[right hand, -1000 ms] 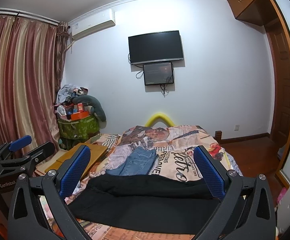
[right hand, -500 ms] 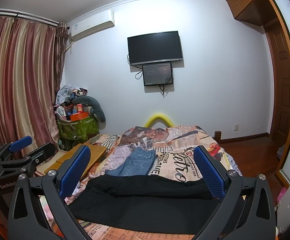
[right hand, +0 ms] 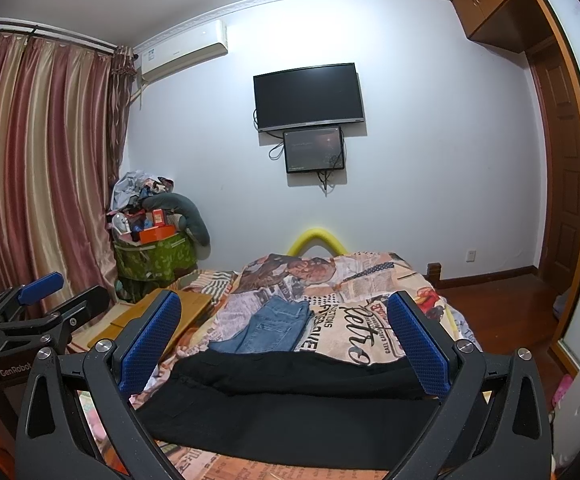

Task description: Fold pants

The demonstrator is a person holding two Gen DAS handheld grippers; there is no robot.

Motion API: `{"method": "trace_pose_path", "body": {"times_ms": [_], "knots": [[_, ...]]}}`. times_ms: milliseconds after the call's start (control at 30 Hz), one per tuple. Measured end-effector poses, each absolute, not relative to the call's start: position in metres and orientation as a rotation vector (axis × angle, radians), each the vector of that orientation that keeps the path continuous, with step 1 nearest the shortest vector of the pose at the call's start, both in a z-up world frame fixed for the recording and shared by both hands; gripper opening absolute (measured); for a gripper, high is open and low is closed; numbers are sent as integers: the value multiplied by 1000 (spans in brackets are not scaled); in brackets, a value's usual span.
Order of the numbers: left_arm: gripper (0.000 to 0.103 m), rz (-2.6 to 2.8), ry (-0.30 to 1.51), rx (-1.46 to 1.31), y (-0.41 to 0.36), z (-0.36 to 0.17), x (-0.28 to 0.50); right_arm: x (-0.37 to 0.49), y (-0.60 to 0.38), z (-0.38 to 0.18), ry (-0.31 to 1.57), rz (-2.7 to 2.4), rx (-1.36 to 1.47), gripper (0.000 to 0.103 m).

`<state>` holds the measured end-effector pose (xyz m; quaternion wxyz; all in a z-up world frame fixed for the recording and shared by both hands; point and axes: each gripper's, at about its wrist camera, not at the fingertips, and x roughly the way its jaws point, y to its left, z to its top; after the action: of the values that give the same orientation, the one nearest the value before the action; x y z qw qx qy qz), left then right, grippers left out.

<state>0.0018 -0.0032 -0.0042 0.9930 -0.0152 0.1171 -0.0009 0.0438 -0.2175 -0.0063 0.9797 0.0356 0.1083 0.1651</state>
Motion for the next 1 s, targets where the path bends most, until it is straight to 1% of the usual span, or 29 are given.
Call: {"method": "trace_pose_path", "body": {"times_ms": [700, 1000], "knots": [[103, -11, 245, -21, -4, -9, 13, 52, -218, -14, 232, 317, 66, 102], [103, -9, 304, -28, 14, -20, 64, 89, -218, -25, 279, 294, 56, 102]]}}
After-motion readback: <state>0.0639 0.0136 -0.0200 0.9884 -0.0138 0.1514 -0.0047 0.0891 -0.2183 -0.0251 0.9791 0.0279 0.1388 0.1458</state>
